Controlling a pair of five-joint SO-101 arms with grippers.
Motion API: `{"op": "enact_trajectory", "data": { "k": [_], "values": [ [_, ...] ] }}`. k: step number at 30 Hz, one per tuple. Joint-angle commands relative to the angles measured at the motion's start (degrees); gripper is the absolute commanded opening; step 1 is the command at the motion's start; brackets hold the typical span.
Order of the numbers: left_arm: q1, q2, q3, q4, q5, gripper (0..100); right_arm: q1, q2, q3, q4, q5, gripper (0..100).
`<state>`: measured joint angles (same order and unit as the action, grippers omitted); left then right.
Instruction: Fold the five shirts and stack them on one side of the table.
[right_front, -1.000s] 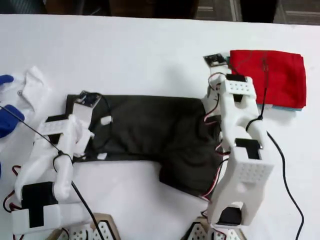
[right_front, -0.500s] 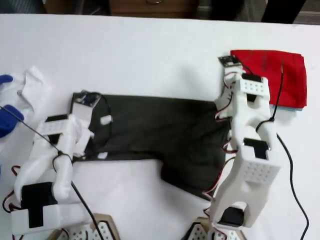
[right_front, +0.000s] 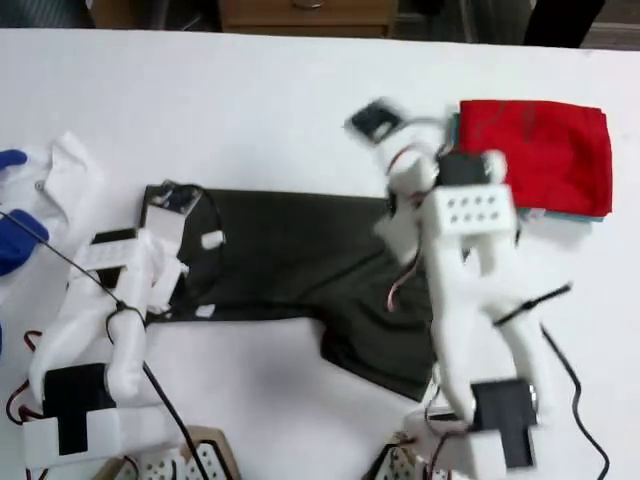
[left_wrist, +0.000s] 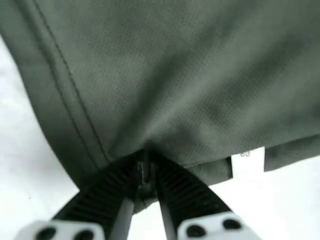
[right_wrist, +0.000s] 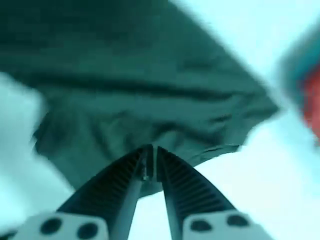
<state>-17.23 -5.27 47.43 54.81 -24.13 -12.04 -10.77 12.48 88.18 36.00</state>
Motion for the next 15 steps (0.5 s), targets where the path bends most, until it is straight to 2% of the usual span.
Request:
{"op": "enact_trajectory", "data": {
  "k": [1, 6, 11, 15],
  "values": [
    [0.4, 0.2, 0.0, -2.5, 0.2, 2, -5.0, -8.9, 12.9, 0.6, 5.7, 7.7],
    [0.4, 0.2, 0.0, -2.5, 0.2, 2, -10.7, -17.6, 28.0, 0.6, 14.3, 21.4],
    [0.4, 0.2, 0.0, -2.5, 0.2, 2, -15.6, -24.4, 36.7, 0.5, 16.9, 22.9],
    [0.4, 0.2, 0.0, -2.5, 0.2, 2, -17.5, -25.1, 44.3, -5.0, 16.7, 22.9]
  ]
}}
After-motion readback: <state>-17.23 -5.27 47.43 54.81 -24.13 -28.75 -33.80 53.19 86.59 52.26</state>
